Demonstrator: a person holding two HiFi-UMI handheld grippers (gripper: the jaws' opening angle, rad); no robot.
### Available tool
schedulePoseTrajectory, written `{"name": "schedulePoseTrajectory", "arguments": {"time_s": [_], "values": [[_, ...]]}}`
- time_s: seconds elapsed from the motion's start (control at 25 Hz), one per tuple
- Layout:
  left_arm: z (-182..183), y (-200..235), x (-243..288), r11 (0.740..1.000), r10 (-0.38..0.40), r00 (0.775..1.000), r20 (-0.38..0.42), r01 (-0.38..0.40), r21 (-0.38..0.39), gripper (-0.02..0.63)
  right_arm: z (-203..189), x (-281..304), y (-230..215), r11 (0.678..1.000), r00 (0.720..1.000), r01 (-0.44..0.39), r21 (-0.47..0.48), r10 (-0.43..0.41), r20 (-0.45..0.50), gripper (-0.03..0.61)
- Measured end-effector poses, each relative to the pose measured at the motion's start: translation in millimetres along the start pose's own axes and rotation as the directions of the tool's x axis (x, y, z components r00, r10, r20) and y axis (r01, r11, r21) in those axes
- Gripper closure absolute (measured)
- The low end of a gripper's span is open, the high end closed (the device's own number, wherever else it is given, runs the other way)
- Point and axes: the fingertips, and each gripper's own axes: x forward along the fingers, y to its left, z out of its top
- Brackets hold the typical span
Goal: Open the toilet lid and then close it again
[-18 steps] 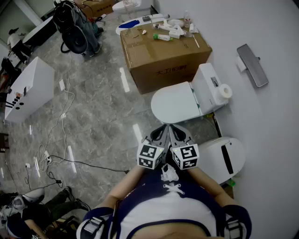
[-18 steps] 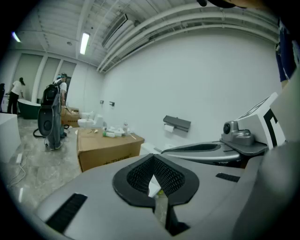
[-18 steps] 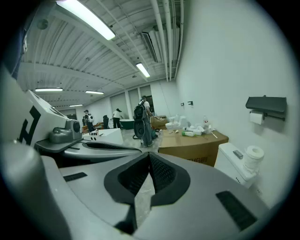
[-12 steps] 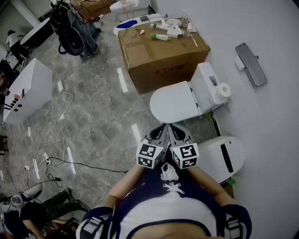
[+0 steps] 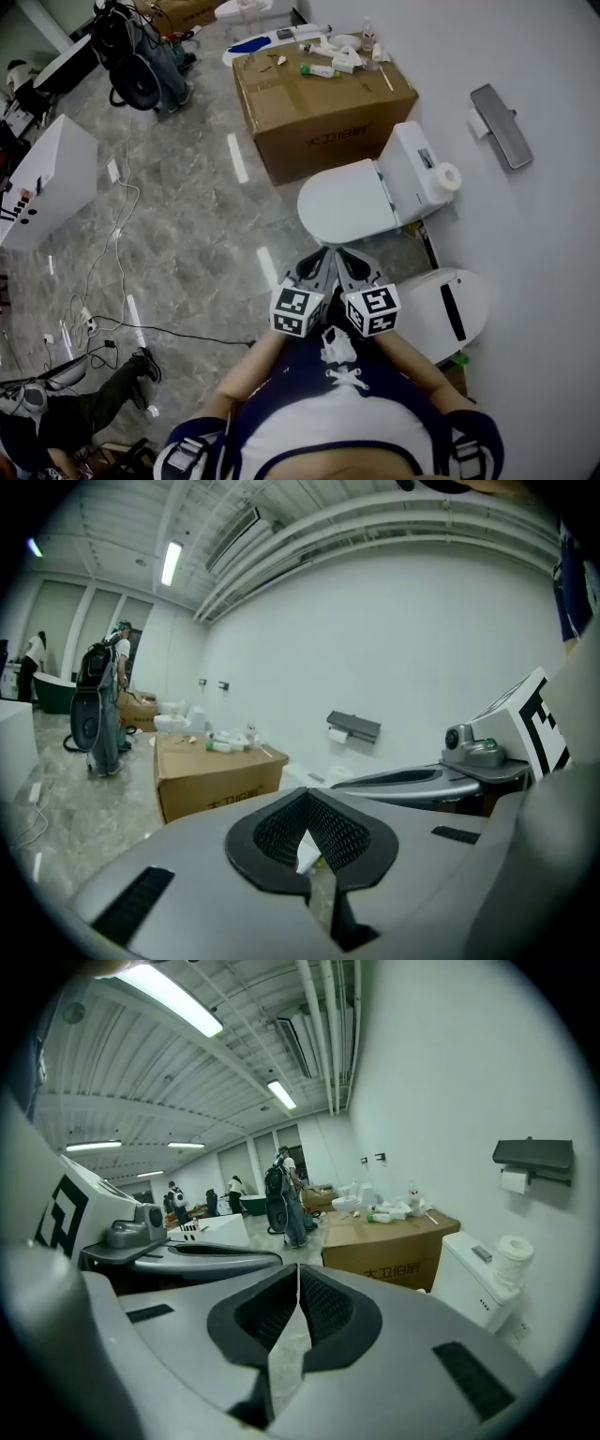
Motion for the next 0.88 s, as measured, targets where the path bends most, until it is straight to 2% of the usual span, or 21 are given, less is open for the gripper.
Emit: {"name": "schedulePoseTrajectory", "arguments": {"time_s": [0.2,0.44,0.68,0.88], "values": [[-11,15,-17,1.0,0.008,1.0,-0.01,-0.008,-0.014,0.607,-16,3,18,1.0,0.999,-0.013,0.024,0.014,-0.039,0.569],[-32,27,-34,1.0,-0.008,0.999,-0.048,0.007,-0.012,0.607,-26,2,36,1.0,0.999,0.019,0.017,-0.019,-0.029,0.569],[-50,35,-33,0.999,-0.026,0.996,-0.09,0.024,-0.03,0.607,-41,1,33,0.998,0.997,0.046,0.033,-0.043,-0.068,0.569],[-44,48,-23,0.999,-0.021,0.995,-0.093,0.018,-0.027,0.607,-37,8,19,0.997,0.995,0.059,0.043,-0.056,-0.079,0.569]]}}
